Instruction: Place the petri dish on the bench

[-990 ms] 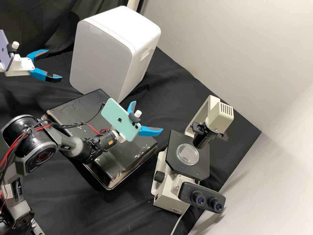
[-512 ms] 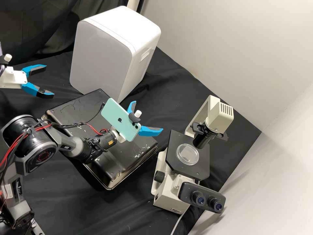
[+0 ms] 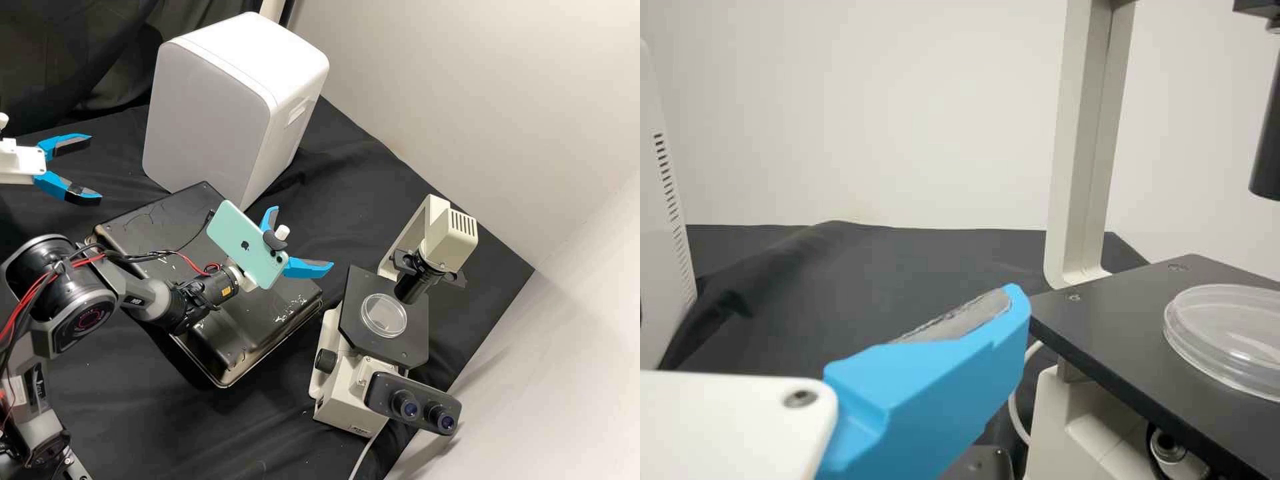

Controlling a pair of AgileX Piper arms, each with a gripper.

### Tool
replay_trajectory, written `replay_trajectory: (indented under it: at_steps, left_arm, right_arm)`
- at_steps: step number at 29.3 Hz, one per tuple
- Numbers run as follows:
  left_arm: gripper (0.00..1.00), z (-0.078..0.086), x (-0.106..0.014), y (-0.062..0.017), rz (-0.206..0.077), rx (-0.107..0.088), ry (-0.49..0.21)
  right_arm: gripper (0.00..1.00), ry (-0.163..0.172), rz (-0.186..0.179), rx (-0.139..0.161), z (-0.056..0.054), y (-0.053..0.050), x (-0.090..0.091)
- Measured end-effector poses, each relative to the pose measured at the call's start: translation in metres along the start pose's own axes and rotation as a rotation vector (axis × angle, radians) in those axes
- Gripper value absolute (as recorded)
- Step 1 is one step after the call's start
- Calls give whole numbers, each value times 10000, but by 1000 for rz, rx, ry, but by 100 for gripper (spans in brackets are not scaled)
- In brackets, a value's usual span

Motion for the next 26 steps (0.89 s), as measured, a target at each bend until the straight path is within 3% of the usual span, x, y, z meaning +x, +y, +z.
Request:
replay_trajectory:
  at_steps: [26]
  left_arm:
    - [100, 60, -12, -10, -2, 21, -30]
  right_arm:
    - [100, 0, 0, 0, 0, 0, 0]
